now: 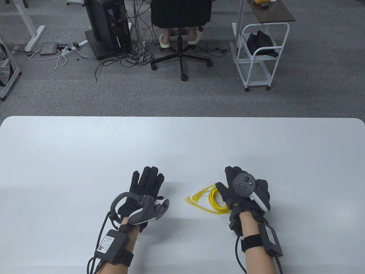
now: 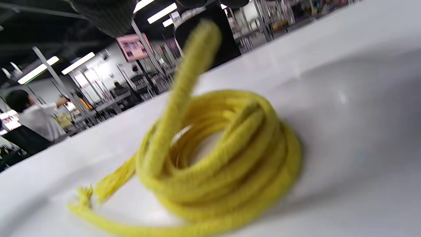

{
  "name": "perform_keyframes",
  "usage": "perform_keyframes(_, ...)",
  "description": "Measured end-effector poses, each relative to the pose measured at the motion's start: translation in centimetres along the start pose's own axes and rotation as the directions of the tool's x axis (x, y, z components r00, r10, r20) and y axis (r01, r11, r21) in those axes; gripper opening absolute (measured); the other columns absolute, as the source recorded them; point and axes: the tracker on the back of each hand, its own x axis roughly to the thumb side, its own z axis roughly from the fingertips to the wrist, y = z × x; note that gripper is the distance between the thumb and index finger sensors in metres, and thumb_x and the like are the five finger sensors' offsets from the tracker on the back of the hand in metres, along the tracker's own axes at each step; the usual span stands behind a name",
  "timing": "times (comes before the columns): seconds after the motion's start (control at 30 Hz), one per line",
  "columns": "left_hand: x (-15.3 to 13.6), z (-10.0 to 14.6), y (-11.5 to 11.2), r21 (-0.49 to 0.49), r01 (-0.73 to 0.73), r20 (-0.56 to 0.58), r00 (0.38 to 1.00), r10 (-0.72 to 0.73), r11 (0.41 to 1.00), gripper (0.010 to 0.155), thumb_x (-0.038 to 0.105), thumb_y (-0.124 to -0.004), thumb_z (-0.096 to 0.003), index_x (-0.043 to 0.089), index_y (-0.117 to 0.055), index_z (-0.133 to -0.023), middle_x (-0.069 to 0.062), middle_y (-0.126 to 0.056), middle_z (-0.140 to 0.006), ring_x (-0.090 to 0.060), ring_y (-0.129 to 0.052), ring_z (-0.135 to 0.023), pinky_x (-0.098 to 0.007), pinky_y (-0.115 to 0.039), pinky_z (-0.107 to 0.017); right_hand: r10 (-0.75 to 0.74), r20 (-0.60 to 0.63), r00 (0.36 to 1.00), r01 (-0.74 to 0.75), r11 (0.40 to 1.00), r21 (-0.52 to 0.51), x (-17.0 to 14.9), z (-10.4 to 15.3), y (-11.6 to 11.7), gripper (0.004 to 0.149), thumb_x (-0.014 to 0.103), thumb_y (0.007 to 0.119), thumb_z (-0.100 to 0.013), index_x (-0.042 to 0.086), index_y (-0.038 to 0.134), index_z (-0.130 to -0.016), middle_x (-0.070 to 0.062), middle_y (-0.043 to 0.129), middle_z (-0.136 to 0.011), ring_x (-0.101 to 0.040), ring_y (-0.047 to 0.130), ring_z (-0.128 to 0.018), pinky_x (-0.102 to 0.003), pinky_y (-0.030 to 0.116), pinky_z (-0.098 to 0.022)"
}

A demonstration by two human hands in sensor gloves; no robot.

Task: Coil the rope

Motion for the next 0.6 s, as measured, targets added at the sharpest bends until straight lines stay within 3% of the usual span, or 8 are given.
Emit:
perform_keyframes(0.07,-0.1,-0.1,-0.3,-0.021,-0.019,-0.007,1.0,0.019,1.0,0.077,0.063,-0.054,-0.0548,0.027,-0.035,-0.12,-0.013,-0.021,-0.129,-0.037,-0.03,-0.119,-0.059,-0.03,-0.078,0.031,0.036,0.999,-0.028,0.996,-0.08,0.4,0.2,0.1,0.077,0.059,0.063,-0.058,0.015,0.033,-0.114,-0.027,0.023,-0.12,-0.062,0.029,-0.104,-0.085,0.029,-0.064)
perform_keyframes(0.13,-0.1,-0.3,-0.5,-0.043,-0.02,-0.01,1.0,0.019,0.999,0.078,0.063,-0.054,-0.0547,0.026,-0.033,-0.12,-0.013,-0.019,-0.129,-0.038,-0.029,-0.118,-0.059,-0.029,-0.078,0.093,0.058,0.994,-0.087,0.992,-0.095,0.8,0.3,0.4,0.079,0.061,0.061,-0.058,0.016,0.03,-0.114,-0.026,0.017,-0.12,-0.062,0.022,-0.105,-0.086,0.026,-0.064)
perform_keyframes(0.23,-0.1,-0.3,-0.8,-0.066,-0.007,-0.013,1.0,0.006,0.998,0.079,0.064,-0.053,-0.0545,0.026,-0.031,-0.12,-0.013,-0.018,-0.128,-0.038,-0.027,-0.119,-0.06,-0.028,-0.078,0.237,0.089,0.968,-0.229,0.97,-0.086,1.4,0.3,0.9,0.082,0.065,0.058,-0.057,0.018,0.022,-0.114,-0.024,0.006,-0.119,-0.062,0.014,-0.104,-0.087,0.023,-0.063)
perform_keyframes(0.4,-0.6,-0.3,-0.9,-0.084,-0.025,-0.035,0.999,0.022,0.996,0.08,0.064,-0.052,-0.0544,0.025,-0.028,-0.12,-0.013,-0.017,-0.128,-0.038,-0.026,-0.118,-0.06,-0.027,-0.078,0.475,0.14,0.869,-0.465,0.88,-0.1,2.2,0.6,1.4,0.086,0.069,0.055,-0.056,0.022,0.012,-0.113,-0.02,-0.011,-0.115,-0.062,0.004,-0.103,-0.088,0.02,-0.062)
perform_keyframes(0.6,-0.4,-0.4,-1.3,-0.119,-0.036,-0.036,0.999,0.032,0.992,0.081,0.065,-0.051,-0.0543,0.025,-0.027,-0.12,-0.014,-0.014,-0.128,-0.039,-0.025,-0.118,-0.061,-0.027,-0.078,0.541,0.143,0.829,-0.537,0.841,-0.069,2.6,0.7,1.6,0.086,0.07,0.054,-0.056,0.023,0.008,-0.112,-0.02,-0.014,-0.113,-0.062,0.003,-0.103,-0.089,0.018,-0.061)
